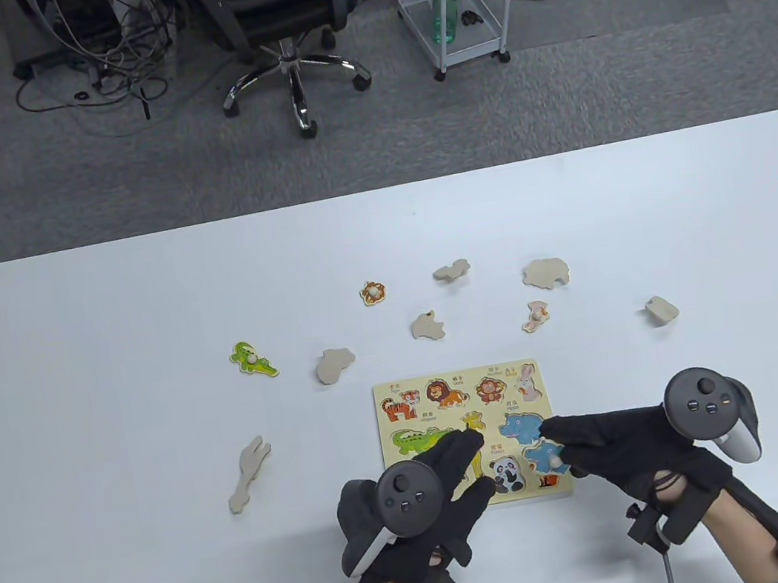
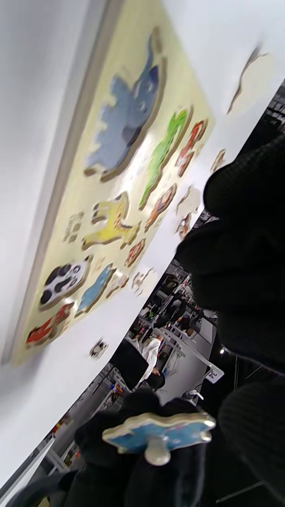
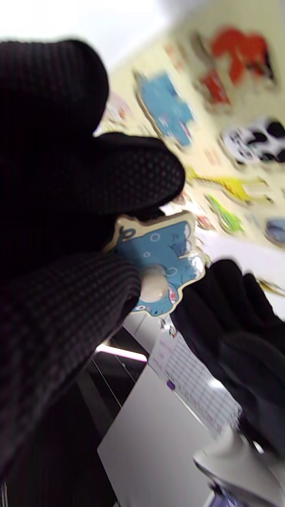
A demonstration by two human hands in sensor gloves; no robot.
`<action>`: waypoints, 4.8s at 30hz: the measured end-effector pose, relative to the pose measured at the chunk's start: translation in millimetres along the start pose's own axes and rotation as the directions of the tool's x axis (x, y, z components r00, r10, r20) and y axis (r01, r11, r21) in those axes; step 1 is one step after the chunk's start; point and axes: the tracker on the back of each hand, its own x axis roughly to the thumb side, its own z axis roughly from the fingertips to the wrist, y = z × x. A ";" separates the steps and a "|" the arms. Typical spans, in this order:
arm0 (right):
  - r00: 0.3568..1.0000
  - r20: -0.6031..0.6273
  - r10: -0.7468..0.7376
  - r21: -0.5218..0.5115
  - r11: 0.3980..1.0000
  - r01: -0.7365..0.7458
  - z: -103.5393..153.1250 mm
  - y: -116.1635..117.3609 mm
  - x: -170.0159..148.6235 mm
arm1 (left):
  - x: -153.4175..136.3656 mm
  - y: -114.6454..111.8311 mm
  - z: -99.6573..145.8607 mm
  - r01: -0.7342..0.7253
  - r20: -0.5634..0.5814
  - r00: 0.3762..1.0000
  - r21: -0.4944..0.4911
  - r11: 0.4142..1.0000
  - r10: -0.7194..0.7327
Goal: Fit puzzle pieces into frame
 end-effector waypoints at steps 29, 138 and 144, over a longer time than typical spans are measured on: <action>0.740 0.112 0.664 -0.270 0.736 -0.620 8.2 54.5 83.2 | -25.5 8.3 -0.6 -0.292 -0.138 0.944 0.077 0.953 0.300; 0.546 -0.363 0.756 0.118 0.618 -0.777 -55.8 -74.3 14.0 | -31.1 42.9 15.7 0.278 -0.105 0.959 0.197 0.940 -0.262; 0.474 -0.485 0.735 0.136 0.599 -0.789 -66.7 -112.4 -15.0 | -31.1 41.7 14.8 0.296 -0.112 0.954 0.184 0.937 -0.279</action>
